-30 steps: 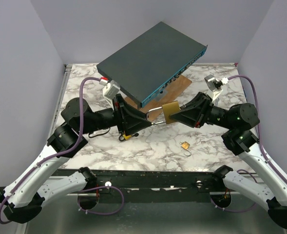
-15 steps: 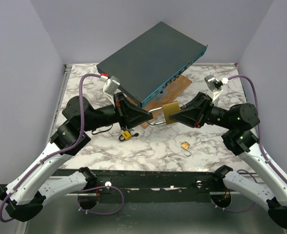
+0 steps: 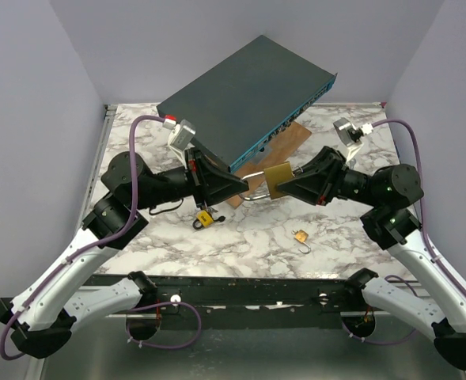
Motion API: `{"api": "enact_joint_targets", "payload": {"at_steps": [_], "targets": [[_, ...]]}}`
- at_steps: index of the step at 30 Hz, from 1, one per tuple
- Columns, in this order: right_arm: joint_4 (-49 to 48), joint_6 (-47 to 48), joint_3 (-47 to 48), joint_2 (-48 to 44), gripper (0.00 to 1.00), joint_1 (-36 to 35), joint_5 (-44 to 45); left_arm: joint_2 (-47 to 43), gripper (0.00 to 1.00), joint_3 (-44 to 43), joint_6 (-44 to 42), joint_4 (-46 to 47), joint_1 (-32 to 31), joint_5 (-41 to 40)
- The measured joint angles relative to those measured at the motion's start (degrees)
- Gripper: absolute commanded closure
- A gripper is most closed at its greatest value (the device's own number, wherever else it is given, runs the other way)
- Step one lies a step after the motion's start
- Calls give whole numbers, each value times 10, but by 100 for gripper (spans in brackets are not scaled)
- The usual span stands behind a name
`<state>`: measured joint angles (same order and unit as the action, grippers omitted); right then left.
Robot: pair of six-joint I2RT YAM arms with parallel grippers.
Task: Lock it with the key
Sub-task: Lock the lock.
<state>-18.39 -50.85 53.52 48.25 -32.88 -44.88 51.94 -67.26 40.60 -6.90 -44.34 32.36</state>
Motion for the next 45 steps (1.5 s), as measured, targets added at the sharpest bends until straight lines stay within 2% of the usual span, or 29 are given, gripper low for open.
{"api": "enact_joint_targets", "payload": {"at_steps": [6,17,27,37,45], "targets": [[22,39,23,9,99,-30,12,11,100,-31,-3,-21,2,13],[57,116,71,23,99,-128,96,9,100,-79,-27,-46,0,27],[70,148,66,25,99,-188,133,-14,100,-86,-68,-95,-19,29],[88,158,40,27,99,-227,127,-24,100,-69,-73,-100,-52,24],[174,169,3,70,99,-264,88,26,100,-37,-76,-95,-77,-4]]}}
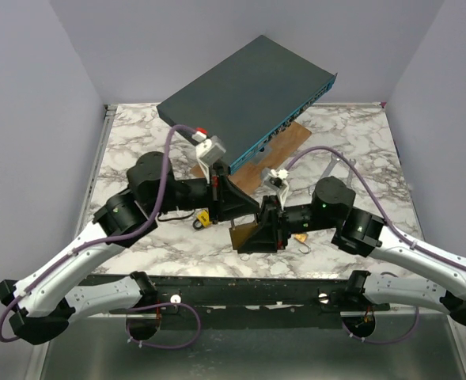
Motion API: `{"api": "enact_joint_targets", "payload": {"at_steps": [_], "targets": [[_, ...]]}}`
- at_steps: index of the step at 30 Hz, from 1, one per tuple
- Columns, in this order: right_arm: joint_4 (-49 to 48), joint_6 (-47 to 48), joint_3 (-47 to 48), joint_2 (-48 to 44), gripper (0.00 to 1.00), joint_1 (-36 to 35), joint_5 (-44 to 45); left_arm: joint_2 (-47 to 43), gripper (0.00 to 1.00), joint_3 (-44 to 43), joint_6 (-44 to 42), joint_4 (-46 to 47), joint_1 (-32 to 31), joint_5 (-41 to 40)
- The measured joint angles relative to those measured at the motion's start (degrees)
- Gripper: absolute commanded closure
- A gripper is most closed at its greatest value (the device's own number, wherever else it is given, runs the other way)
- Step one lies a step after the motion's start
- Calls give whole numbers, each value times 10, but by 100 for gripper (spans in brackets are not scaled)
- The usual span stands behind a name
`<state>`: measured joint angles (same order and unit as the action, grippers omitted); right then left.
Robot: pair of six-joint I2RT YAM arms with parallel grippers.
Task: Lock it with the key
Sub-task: Lock the lock.
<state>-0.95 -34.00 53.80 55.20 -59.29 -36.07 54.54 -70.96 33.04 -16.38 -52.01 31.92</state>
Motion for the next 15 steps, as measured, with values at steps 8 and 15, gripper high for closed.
{"api": "enact_joint_targets", "payload": {"at_steps": [8,15], "targets": [[33,5,-16,2,99,-8,6,-5,100,29,-2,-12,-10,-17],[19,4,-33,-16,99,-12,31,-14,100,40,6,0,-5,-25]]}}
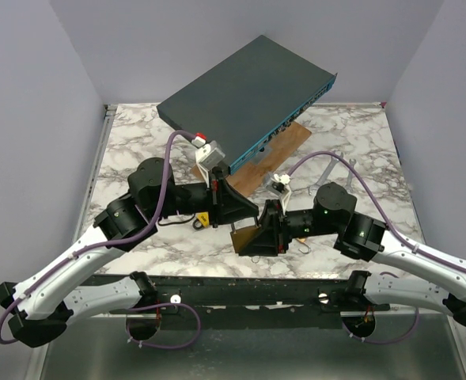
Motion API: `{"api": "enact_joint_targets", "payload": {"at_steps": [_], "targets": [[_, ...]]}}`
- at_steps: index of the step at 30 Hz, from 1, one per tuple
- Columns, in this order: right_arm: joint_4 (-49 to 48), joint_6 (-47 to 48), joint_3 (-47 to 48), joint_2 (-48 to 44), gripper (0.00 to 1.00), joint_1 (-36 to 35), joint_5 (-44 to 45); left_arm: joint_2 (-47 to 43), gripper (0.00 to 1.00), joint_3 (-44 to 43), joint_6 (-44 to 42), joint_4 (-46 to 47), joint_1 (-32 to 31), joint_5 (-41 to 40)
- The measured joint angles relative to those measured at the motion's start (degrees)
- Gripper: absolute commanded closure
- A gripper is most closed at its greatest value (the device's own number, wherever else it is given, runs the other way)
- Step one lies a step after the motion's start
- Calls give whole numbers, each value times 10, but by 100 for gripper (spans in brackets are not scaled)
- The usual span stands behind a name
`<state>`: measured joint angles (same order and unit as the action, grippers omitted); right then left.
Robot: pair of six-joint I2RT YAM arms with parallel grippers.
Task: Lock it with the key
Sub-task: Lock the lock.
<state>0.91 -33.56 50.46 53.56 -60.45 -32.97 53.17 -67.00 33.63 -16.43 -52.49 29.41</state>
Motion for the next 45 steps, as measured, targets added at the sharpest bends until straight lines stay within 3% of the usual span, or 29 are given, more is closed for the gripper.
{"api": "enact_joint_targets", "payload": {"at_steps": [4,7,15,23,31,32,34,37,38,43,45], "targets": [[1,0,0,-1,99,0,8,2,83,-1,0,-1,17,25],[8,0,0,-4,99,0,20,3,76,-8,-14,-28,36,53],[18,-2,0,-28,99,7,49,7,75,-34,-52,-126,62,112],[20,-2,0,-19,99,8,42,23,71,-47,-52,-146,90,147],[30,2,0,-16,99,9,31,52,78,-64,-49,-146,113,178],[33,2,0,-16,99,9,30,55,81,-65,-49,-145,113,181],[41,4,0,-16,99,9,28,57,97,-65,-49,-146,115,189],[47,6,1,-16,99,9,22,58,100,-65,-52,-146,116,200],[48,6,2,-16,97,9,18,58,100,-65,-54,-145,115,205],[52,15,14,-15,46,9,23,47,100,-66,-47,-138,116,211],[47,21,27,-15,34,9,30,43,100,-73,-44,-145,116,208]]}}
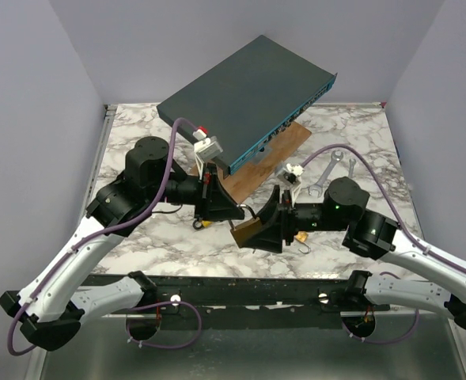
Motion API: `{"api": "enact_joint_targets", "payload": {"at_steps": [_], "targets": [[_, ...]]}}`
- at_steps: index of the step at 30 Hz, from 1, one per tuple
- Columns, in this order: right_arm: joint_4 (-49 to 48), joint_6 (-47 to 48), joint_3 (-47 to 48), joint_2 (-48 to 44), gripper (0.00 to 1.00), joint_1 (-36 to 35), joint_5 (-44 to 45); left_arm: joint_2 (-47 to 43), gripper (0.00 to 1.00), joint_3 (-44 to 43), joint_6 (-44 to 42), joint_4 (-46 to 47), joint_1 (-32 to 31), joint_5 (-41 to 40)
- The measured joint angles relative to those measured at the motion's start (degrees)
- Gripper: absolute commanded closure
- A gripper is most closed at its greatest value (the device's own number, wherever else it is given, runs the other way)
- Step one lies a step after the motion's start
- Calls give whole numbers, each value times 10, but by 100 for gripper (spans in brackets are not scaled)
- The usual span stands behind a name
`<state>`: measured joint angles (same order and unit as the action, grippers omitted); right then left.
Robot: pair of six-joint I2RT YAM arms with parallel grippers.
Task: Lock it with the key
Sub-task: Lock the lock.
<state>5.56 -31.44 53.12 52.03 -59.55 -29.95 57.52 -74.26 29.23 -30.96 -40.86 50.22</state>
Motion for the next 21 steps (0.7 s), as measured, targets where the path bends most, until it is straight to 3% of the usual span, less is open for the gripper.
{"api": "enact_joint_targets", "payload": {"at_steps": [2,7,14,21], "targets": [[-12,6,15,-2,28,1,7,-3,100,-9,4,-9,0,-7],[-43,27,42,-21,29,1,20,-17,100,-48,16,-17,3,-29],[-68,49,51,-31,52,1,20,-46,100,-112,41,-3,3,-62],[-101,44,53,-21,67,0,1,-62,100,-122,58,13,3,-88]]}}
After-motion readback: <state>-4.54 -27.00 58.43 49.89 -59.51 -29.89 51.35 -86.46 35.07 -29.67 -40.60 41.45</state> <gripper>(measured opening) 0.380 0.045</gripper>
